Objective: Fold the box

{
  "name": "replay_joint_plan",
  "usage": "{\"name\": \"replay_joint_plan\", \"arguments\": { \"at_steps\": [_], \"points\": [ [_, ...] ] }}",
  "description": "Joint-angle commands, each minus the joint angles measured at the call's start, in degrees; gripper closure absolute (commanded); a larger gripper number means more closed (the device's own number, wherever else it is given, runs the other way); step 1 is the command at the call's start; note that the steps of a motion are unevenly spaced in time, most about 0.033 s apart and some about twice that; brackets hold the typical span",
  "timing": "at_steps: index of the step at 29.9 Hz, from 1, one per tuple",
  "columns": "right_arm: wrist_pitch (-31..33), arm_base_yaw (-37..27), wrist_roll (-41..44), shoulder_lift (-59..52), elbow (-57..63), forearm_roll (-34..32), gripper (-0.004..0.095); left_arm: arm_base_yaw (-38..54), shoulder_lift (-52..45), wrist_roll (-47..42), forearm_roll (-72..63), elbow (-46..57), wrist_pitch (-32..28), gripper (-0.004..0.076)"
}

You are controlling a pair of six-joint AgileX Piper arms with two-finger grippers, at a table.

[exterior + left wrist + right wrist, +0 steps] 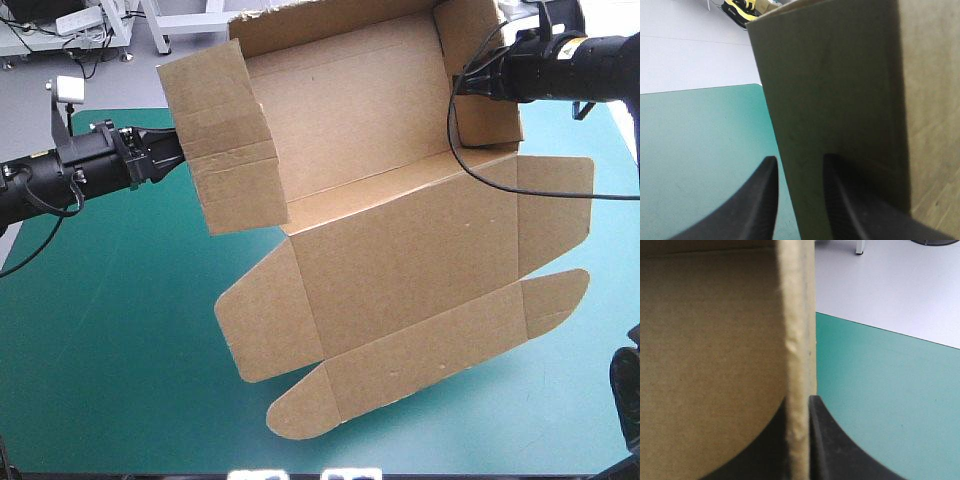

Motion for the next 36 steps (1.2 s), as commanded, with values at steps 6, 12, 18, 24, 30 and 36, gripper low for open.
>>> {"name": "replay_joint_plan", "arguments": {
  "at_steps": [6,12,18,24,30,36],
  "points": [
    [-4.99,-0.38,1.57,-0.24,-1.25,2.36,0.0906,-0.47,-2.97,-0.70,-7.52,-1.76,3.59,0.0408],
    [-5.27,0.42,1.68,0.63,-1.25,2.26,0.0906,-0.47,-2.97,-1.39,-7.52,-1.76,3.59,0.0408],
    [-6.56,2.89,1.68,1.61,-1.25,2.26,0.0906,-1.14,-2.97,-1.39,-7.32,-1.76,3.59,0.0408],
    [-7.72,4.42,2.04,1.96,-1.25,2.68,0.0906,-1.14,-2.97,-1.39,-6.61,-1.76,3.59,0.0408],
    [-7.82,5.21,3.61,2.03,-1.25,2.37,0.0906,-1.14,-2.97,-1.39,-6.31,-1.76,1.95,0.0408],
    [-8.19,7.18,6.00,2.03,-1.25,-0.97,0.0906,-1.14,-2.97,-1.39,-2.05,-1.76,-2.44,0.0408]
  ]
}}
